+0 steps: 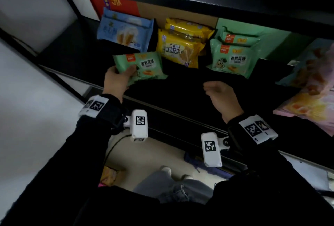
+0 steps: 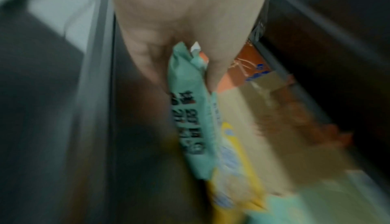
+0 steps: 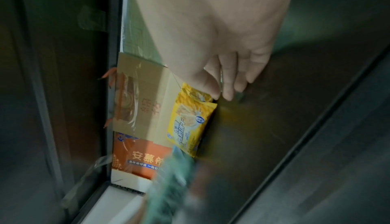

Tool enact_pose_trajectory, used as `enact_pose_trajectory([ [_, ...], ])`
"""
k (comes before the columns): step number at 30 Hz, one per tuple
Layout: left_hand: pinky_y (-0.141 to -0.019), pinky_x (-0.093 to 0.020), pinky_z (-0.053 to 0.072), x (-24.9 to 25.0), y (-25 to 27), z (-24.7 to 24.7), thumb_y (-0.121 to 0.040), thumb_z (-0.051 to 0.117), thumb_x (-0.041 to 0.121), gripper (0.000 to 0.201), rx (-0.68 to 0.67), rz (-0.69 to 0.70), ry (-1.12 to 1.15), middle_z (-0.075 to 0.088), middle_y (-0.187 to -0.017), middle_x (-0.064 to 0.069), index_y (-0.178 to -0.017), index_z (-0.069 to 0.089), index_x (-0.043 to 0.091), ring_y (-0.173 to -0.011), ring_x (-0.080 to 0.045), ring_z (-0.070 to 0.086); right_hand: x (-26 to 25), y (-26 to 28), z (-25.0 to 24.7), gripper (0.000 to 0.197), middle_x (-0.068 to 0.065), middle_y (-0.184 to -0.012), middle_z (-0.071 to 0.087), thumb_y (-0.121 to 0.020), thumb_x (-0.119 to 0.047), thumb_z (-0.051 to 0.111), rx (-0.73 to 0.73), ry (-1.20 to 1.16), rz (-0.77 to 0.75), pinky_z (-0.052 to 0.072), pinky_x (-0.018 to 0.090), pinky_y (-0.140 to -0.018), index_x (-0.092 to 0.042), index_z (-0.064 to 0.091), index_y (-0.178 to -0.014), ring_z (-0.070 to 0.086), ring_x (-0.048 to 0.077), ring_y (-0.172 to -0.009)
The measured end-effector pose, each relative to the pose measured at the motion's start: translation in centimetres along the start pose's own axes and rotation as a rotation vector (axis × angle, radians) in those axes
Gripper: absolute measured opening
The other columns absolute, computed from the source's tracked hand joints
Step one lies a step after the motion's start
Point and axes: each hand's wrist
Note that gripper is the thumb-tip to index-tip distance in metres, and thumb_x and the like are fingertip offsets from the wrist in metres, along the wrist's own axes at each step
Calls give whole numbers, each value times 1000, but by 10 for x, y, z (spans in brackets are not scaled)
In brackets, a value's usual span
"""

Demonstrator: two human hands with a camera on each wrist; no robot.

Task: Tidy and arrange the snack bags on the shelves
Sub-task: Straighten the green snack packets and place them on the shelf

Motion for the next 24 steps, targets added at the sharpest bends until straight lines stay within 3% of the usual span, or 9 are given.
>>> enact_pose_trajectory([
  [2, -87, -37, 53, -4, -11, -5, -88, 68, 31, 49, 72, 10, -145, 65, -118, -12, -125, 55, 2, -104, -26, 64, 2, -2, 0, 25, 0, -112, 59, -96, -7, 47, 21, 18, -11, 40, 19, -84, -14, 61, -117, 53, 11, -100],
  [4, -102, -42, 41, -8, -17, -4, -87, 68, 35, 63, 192, 29, -349, 55, -132, -19, -133, 44, -1, -121, -33, 53, 4, -3, 0, 22, -2, -110, 60, -97, -10, 48, 27, 13, -8, 41, 15, -75, -17, 62, -112, 55, 11, -98],
  [7, -103, -37, 28, 0, -8, 5, -86, 67, 29, 64, 363, 174, -588, 45, -138, -18, -137, 39, 3, -128, -36, 41, 7, -8, -4, 20, -2, -105, 61, -95, -12, 51, 59, -35, 17, 44, 18, -75, -20, 63, -108, 57, 11, -91],
  [9, -101, -34, 29, 7, 1, 15, -85, 62, 14, 53, 377, 331, -562, 49, -135, -17, -134, 46, 5, -127, -34, 43, 8, -14, -10, 20, 0, -98, 60, -91, -9, 53, 266, -59, -14, 45, 24, -77, -16, 63, -105, 56, 13, -87],
  [12, -103, -36, 38, 12, 20, 43, -85, 57, 0, 37, 162, 557, -464, 58, -125, -16, -122, 58, 1, -118, -29, 52, 5, -28, -30, 20, 8, -95, 56, -82, -8, 60, 681, -62, -128, 44, 25, -76, -4, 59, -102, 53, 18, -87],
  [14, -100, -27, 40, 11, 36, 66, -88, 56, -2, 26, -94, 606, -371, 61, -116, -11, -114, 61, 0, -110, -20, 55, 2, -39, -42, 33, 12, -101, 56, -79, -20, 68, 783, -56, -94, 47, 32, -81, -3, 55, -104, 53, 24, -92],
  [18, -78, 3, 34, 0, 56, 112, -92, 56, 3, 22, -480, 485, -334, 56, -106, 3, -113, 62, 5, -101, -6, 50, -1, -60, -54, 50, 12, -109, 64, -74, -31, 75, 652, -131, 115, 53, 40, -87, -6, 57, -113, 62, 27, -95],
  [21, -83, -7, 36, -4, 59, 132, -93, 57, 6, 24, -587, 307, -268, 56, -108, 4, -117, 59, 8, -107, -9, 52, 6, -63, -60, 29, 5, -95, 68, -79, -27, 73, 589, -95, 142, 53, 34, -80, -11, 69, -102, 63, 24, -85],
  [24, -87, -18, 39, -2, 57, 139, -94, 58, 11, 29, -625, 178, -220, 56, -113, 3, -123, 56, 10, -112, -13, 54, 16, -58, -63, 9, -3, -77, 62, -84, -23, 69, 598, -133, 115, 47, 26, -67, -17, 66, -90, 58, 15, -73],
])
Point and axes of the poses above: each hand's wrist, its own y-axis away from the middle knuckle, its own z-axis out of the palm, x = y × z
